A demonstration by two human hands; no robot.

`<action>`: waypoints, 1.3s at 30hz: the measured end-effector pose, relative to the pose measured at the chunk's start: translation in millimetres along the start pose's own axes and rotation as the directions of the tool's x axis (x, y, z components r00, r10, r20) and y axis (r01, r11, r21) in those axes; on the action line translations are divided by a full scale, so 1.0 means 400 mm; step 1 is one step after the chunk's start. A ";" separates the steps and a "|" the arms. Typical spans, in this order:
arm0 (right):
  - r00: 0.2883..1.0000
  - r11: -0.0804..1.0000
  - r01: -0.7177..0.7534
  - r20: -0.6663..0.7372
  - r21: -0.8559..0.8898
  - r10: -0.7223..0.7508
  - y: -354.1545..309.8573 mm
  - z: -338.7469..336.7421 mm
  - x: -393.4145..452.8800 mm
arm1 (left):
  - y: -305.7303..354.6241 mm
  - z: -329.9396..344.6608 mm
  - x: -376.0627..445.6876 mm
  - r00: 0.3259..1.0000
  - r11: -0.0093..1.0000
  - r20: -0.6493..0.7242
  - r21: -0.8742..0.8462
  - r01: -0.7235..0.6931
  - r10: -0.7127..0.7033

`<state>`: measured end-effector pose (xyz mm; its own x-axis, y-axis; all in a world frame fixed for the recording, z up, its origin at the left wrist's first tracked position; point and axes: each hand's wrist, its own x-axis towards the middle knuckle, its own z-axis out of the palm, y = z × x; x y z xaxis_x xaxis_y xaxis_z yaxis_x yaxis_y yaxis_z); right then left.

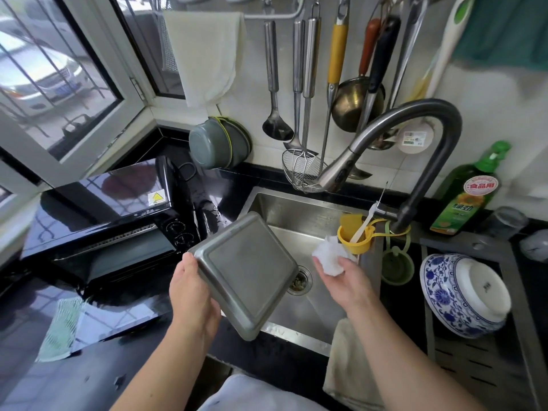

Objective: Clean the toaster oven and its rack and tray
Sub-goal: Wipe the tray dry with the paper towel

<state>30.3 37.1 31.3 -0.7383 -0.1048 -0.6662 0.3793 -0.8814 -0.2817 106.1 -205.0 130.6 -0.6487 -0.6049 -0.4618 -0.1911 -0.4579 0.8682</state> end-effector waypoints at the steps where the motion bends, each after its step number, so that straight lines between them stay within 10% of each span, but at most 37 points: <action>1: 1.000 0.998 -0.003 0.014 0.055 0.003 0.000 -0.001 0.000 | 0.000 0.000 0.000 1.000 1.000 0.000 -0.006 0.008 -0.008; 13: 0.981 0.987 -0.115 0.170 0.114 0.095 -0.020 0.042 -0.025 | -0.008 0.002 0.008 0.999 0.998 0.010 -0.025 0.054 -0.054; 21: 0.994 0.837 -0.097 -0.015 -0.539 0.105 -0.031 0.093 -0.017 | -0.002 0.000 0.009 0.998 0.998 0.015 -0.017 0.055 -0.055; 30: 0.914 0.518 0.400 0.292 -0.756 -0.281 0.004 0.221 -0.076 | 0.005 0.002 0.003 0.985 0.971 0.132 0.194 -0.139 0.115; 39: 0.874 0.408 0.477 0.371 -0.779 -0.313 -0.014 0.272 -0.071 | 0.019 0.013 0.025 0.889 0.801 0.357 0.420 -0.426 0.286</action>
<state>-11.6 -5.2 126.8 -0.9712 0.0128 -0.2380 0.2371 -0.0511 -0.9701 94.4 -211.2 133.6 -0.8945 -0.4362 -0.0979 -0.1864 0.1648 0.9685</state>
